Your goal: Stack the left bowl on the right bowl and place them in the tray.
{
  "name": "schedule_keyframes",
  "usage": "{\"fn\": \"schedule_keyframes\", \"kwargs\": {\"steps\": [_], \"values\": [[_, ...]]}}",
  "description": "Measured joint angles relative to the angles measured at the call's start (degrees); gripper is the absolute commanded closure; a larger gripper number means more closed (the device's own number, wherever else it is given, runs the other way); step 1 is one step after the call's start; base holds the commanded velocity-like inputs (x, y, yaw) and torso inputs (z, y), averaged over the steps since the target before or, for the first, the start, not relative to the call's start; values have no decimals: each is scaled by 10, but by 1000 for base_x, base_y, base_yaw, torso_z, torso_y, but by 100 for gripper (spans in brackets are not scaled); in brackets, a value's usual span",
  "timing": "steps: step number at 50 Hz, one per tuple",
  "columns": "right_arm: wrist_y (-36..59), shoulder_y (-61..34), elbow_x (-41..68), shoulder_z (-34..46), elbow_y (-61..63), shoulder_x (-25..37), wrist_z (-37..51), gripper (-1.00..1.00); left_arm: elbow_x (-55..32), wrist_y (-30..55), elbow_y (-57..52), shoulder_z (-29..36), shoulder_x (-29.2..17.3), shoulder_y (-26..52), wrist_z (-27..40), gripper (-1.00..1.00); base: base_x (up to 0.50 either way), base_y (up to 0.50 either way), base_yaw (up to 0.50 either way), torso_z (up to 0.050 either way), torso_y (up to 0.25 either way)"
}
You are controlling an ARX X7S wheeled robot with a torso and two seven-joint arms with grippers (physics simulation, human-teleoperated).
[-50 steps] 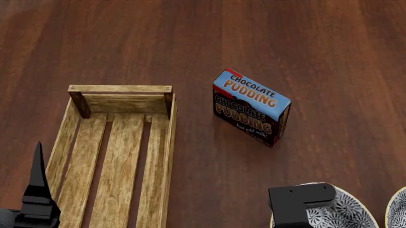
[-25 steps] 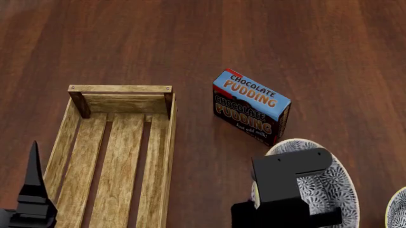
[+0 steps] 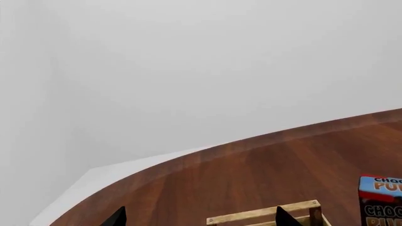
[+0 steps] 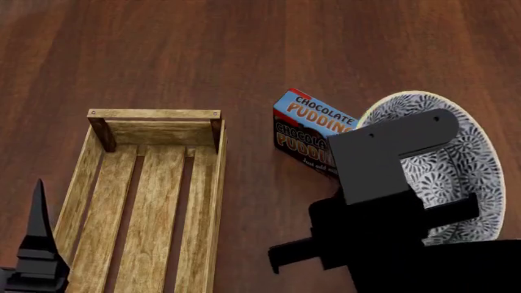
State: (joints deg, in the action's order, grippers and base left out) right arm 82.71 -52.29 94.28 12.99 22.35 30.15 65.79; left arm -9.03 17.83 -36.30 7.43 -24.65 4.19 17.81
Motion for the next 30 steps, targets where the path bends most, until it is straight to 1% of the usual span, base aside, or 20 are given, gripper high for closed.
{"fn": "schedule_keyframes", "kwargs": {"steps": [7,16,30], "values": [[14,-51,35,14,-14,27,28,100,-4,2,-2,-4,-1,1,2,-100,0,0,0,0,0],[26,-108,77,33,-49,79,59,100,-14,9,-7,-8,-2,3,1,-100,0,0,0,0,0],[23,-133,92,39,-83,158,59,100,-24,15,-10,-12,-3,8,2,-100,0,0,0,0,0]]}}
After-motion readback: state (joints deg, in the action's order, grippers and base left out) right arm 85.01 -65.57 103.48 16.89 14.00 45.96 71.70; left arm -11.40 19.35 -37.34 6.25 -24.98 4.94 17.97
